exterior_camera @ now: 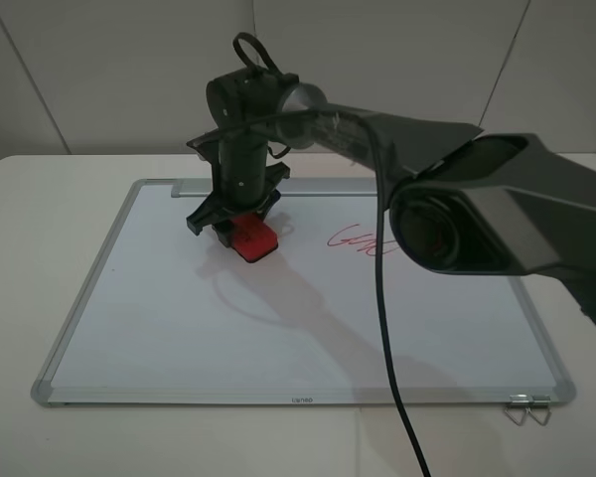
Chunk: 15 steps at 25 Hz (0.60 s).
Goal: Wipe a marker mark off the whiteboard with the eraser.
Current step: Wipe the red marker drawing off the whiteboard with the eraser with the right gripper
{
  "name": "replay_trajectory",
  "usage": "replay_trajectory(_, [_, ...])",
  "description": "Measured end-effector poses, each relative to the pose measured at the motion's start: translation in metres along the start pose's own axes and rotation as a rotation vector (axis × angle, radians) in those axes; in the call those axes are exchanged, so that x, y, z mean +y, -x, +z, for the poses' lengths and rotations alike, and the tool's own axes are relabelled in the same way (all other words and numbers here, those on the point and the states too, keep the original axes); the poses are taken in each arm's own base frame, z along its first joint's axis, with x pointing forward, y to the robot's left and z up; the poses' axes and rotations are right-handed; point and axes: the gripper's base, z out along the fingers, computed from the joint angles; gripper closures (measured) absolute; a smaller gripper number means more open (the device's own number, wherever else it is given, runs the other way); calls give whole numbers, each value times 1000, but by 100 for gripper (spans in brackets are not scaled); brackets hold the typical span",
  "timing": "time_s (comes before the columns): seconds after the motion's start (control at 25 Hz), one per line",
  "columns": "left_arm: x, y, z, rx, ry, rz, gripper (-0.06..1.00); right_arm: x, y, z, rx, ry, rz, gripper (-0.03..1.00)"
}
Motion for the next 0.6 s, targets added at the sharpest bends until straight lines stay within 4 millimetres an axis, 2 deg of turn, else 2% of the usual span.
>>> replay_trajectory(0.2, [0,0,0,0,0,0,17,-36,-2,1,0,-69,59,45])
replay_trajectory(0.28, [0,0,0,0,0,0,17,-41,-3,2,0,-77,68,45])
replay_trajectory(0.44, [0,0,0,0,0,0,17,-41,-3,2,-1,-74,71,45])
replay_trajectory(0.6, [0,0,0,0,0,0,17,-23,-1,1,-4,-66,37,45])
